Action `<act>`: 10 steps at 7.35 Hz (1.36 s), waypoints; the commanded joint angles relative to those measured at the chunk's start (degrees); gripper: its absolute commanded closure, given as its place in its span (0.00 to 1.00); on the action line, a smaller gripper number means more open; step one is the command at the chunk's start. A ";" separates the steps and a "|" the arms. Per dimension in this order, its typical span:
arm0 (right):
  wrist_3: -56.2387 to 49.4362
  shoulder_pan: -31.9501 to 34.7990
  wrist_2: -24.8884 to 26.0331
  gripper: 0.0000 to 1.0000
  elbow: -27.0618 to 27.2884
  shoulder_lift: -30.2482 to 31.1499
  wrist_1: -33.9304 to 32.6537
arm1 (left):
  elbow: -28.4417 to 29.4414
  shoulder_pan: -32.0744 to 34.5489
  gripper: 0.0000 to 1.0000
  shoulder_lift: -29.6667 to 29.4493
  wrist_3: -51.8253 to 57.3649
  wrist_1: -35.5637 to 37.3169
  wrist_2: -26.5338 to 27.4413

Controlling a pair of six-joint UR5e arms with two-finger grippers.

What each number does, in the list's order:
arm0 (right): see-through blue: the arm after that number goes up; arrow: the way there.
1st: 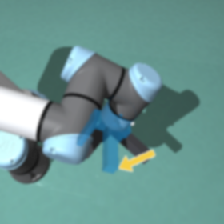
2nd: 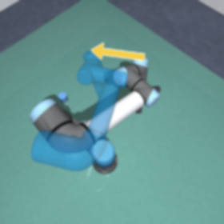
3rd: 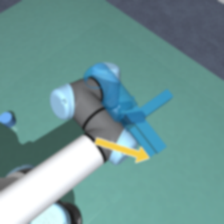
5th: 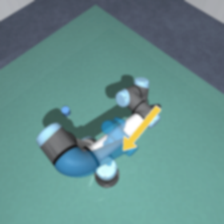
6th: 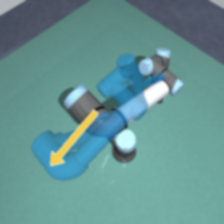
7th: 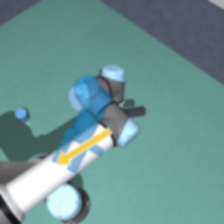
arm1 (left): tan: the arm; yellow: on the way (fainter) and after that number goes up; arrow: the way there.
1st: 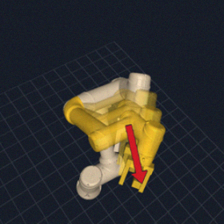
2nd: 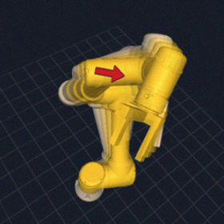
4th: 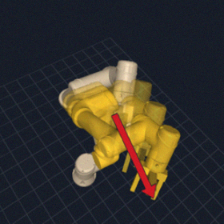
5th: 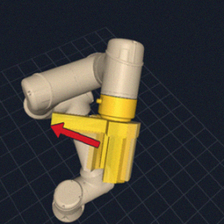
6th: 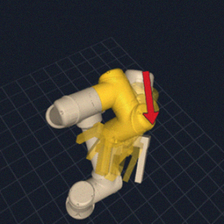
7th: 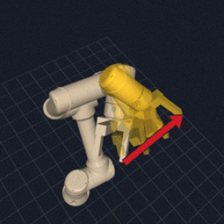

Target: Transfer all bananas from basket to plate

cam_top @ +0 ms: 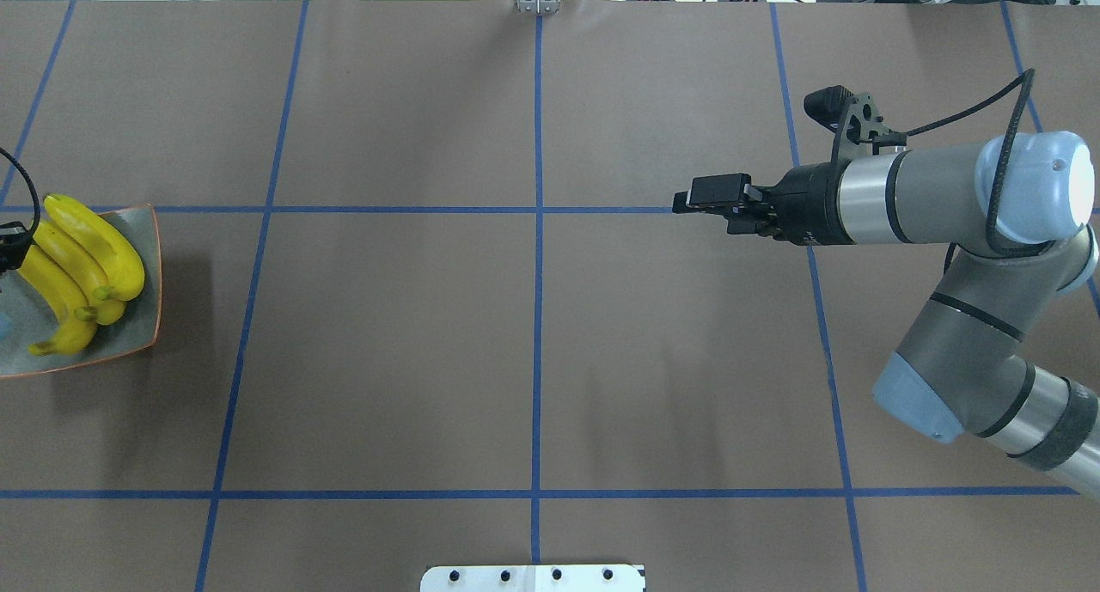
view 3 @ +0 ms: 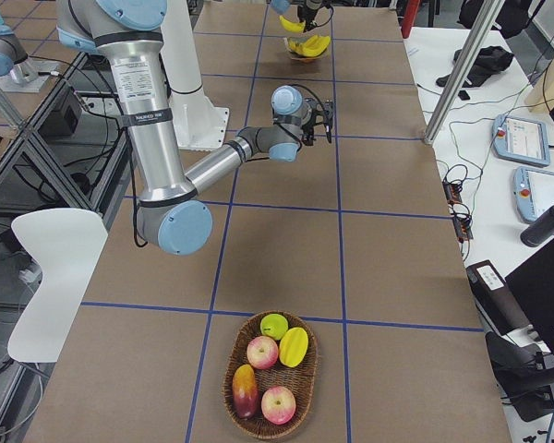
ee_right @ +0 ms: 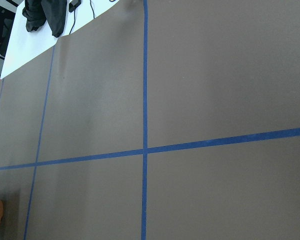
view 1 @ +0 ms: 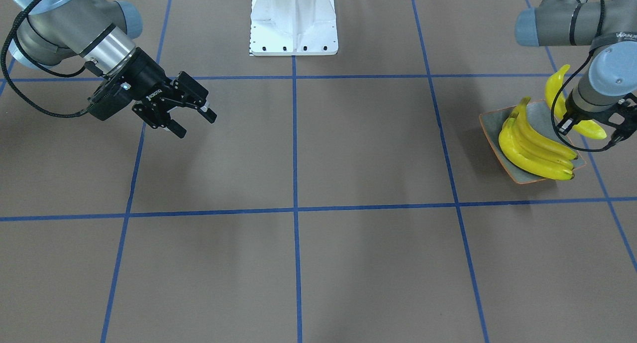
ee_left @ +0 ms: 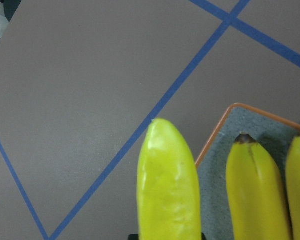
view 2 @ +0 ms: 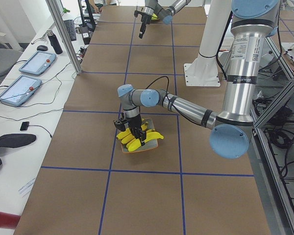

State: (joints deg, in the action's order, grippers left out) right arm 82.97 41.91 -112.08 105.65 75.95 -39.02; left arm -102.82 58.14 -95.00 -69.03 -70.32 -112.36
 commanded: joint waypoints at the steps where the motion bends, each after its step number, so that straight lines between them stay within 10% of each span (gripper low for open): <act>1: -0.01 -0.07 -0.07 0.00 0.00 0.25 0.00 | 0.86 -0.05 0.90 -0.45 0.04 -0.16 0.04; 10: -0.09 -0.25 -0.16 0.00 -0.09 0.43 0.09 | 4.20 -1.54 0.65 -3.09 -1.01 -0.34 0.30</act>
State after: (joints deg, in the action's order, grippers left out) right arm 82.88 41.66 -112.23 105.59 76.38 -39.01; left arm -98.68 57.29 -98.08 -69.40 -70.63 -112.06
